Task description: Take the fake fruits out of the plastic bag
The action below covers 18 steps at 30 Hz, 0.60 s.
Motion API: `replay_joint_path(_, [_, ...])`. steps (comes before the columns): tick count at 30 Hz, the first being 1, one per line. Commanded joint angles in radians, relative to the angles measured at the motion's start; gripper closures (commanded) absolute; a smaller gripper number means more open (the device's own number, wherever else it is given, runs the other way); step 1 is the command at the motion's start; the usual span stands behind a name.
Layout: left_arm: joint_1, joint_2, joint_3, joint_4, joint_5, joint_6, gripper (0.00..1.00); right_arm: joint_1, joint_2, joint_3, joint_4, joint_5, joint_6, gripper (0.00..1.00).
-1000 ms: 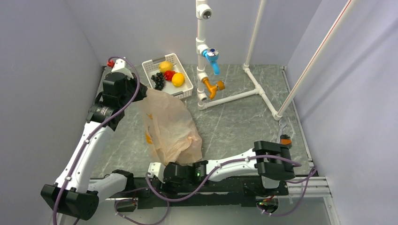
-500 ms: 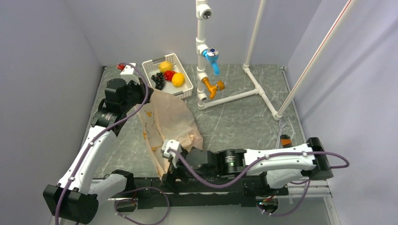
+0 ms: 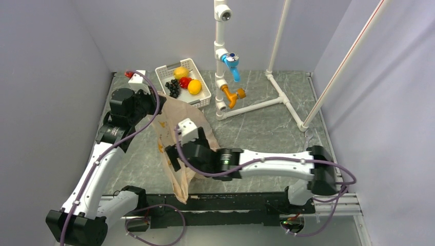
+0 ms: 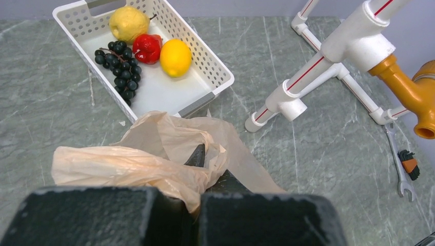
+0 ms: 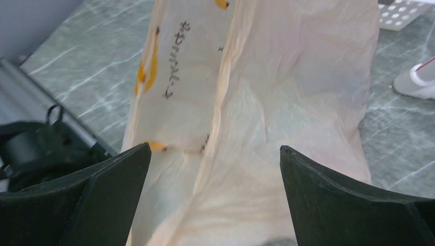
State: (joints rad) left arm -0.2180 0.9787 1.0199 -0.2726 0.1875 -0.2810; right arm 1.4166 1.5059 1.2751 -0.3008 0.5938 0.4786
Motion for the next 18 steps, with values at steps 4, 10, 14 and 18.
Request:
replay_joint_path(4, [0.005,-0.028,-0.014,0.03,0.026,0.014,1.0,-0.002,0.257,0.257,-0.205,0.322,-0.042,0.03])
replay_joint_path(10, [0.005,-0.036,-0.039,0.05,-0.009,0.023,1.0,-0.025,0.237,0.111,-0.084,0.258,-0.128,0.24])
replay_joint_path(14, [0.005,-0.018,-0.027,0.02,-0.054,0.016,1.0,-0.033,0.202,0.033,-0.135,0.278,-0.092,0.63])
replay_joint_path(18, [0.005,0.006,0.001,-0.039,-0.063,0.024,0.97,-0.02,0.101,-0.104,-0.046,0.152,-0.088,0.7])
